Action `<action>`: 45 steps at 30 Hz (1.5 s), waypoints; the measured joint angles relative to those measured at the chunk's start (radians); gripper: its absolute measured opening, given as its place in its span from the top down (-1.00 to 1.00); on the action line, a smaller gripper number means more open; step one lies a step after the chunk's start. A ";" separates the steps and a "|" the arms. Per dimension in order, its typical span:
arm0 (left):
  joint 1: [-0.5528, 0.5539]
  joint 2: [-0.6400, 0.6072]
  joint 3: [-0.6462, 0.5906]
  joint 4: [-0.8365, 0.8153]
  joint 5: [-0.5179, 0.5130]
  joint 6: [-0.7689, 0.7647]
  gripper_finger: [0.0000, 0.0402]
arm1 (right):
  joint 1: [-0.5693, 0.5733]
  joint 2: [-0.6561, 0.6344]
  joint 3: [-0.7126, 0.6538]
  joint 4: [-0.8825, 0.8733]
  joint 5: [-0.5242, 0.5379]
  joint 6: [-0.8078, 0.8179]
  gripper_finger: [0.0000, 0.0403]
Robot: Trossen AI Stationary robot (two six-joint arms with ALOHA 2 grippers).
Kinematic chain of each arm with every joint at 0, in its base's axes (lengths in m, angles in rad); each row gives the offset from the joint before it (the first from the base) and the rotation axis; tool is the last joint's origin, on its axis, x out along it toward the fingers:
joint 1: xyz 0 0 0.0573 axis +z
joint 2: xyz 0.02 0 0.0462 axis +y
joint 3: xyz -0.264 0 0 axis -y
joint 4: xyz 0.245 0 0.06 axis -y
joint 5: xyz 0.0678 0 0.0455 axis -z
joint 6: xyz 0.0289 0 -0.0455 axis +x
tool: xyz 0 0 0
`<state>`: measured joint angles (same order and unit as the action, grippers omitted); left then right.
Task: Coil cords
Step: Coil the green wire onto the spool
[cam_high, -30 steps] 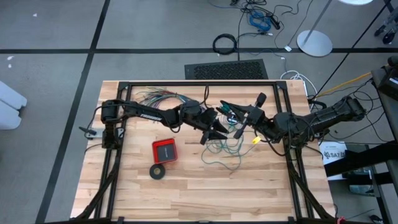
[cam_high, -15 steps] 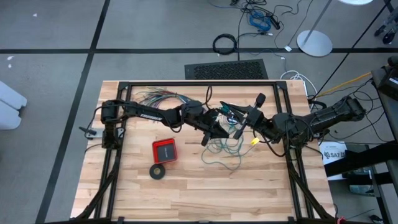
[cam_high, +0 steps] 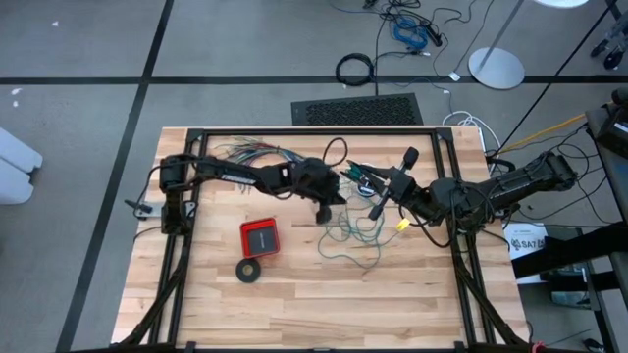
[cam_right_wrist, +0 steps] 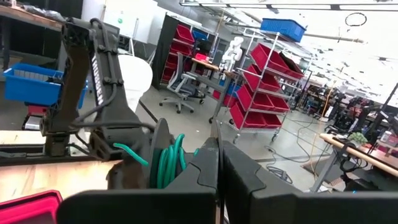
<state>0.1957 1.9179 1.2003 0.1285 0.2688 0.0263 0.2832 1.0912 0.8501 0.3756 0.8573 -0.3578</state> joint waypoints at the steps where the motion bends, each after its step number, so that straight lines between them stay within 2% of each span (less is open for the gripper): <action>1: 0.009 0.000 0.000 -0.043 -0.032 0.020 0.98 | 0.000 0.000 0.000 0.000 -0.002 -0.003 1.00; 5: 0.053 0.013 -0.001 -0.179 -0.082 0.060 0.99 | 0.000 0.000 0.000 0.016 -0.046 -0.024 1.00; 11: 0.124 0.066 -0.001 -0.339 -0.190 0.090 0.99 | 0.000 0.000 0.000 0.029 -0.053 -0.055 1.00; 13: 0.145 0.073 0.002 -0.367 -0.188 0.092 0.99 | 0.000 0.000 0.000 0.028 -0.053 -0.055 1.00; 22: 0.197 0.086 0.004 -0.393 -0.173 0.104 0.99 | 0.016 0.000 0.000 0.023 -0.053 -0.079 1.00; 31: 0.249 0.087 0.003 -0.466 -0.230 0.137 0.99 | 0.045 -0.001 0.000 0.023 -0.041 -0.100 1.00; 38: 0.251 0.087 0.003 -0.506 -0.260 0.110 0.98 | 0.062 -0.001 0.000 0.016 0.039 -0.124 1.00; 41: 0.240 0.069 0.001 -0.548 -0.268 0.112 0.86 | 0.070 -0.001 0.000 0.016 0.039 -0.126 1.00; 45: 0.218 0.013 -0.006 -0.614 -0.321 0.138 0.50 | 0.073 -0.006 0.000 0.014 0.066 -0.134 1.00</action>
<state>0.4135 1.9306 1.1942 -0.4852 -0.0527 0.1646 0.3561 1.0857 0.8501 0.3895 0.9230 -0.4915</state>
